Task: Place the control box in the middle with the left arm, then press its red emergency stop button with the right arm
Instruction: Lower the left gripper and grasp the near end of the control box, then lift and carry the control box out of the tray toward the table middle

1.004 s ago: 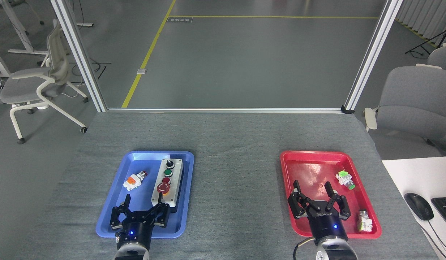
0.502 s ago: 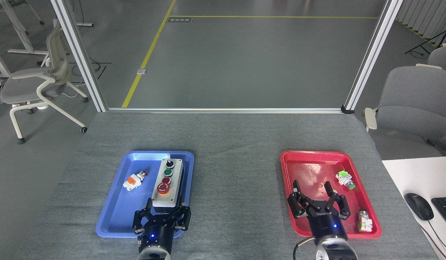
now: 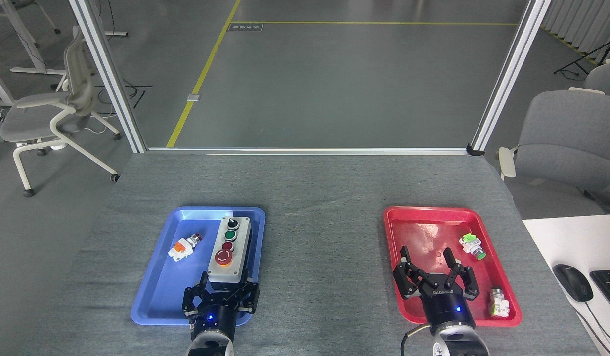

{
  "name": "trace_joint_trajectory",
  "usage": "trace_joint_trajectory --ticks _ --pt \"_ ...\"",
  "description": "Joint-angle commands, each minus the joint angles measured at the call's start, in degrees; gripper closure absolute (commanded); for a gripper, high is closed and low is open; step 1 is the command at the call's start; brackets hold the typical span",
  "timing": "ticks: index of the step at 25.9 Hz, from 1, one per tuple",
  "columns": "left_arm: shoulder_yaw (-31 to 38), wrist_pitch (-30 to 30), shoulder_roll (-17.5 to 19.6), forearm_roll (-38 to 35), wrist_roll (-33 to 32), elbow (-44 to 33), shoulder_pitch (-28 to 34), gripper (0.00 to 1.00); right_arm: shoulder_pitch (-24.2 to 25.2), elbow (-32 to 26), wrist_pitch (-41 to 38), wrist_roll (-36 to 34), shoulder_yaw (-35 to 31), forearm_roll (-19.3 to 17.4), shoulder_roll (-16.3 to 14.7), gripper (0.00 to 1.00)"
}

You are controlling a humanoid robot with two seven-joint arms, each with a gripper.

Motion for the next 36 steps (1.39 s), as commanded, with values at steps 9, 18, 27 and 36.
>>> trace_joint_trajectory --ticks 9,18,27,36 --pt "0.0 0.1 -0.6 0.3 0.1 7.2 -4.7 0.01 0.0 0.0 -0.5 -0.2 0.0 0.0 -0.1 0.02" --pt "0.0 0.6 -0.8 1.0 0.1 15.2 -10.3 0.02 -0.1 0.0 -0.6 -0.2 0.0 -0.1 -0.1 0.01" --pt "0.0 -2.7 0.2 1.2 -1.1 17.0 -11.6 1.0 -0.1 0.1 -0.6 -0.2 0.0 -0.1 0.0 0.01" --pt "0.7 -7.2 3.0 6.5 -0.7 0.7 -7.1 1.0 -0.1 0.1 -0.6 -0.2 0.0 -0.2 -0.1 0.01"
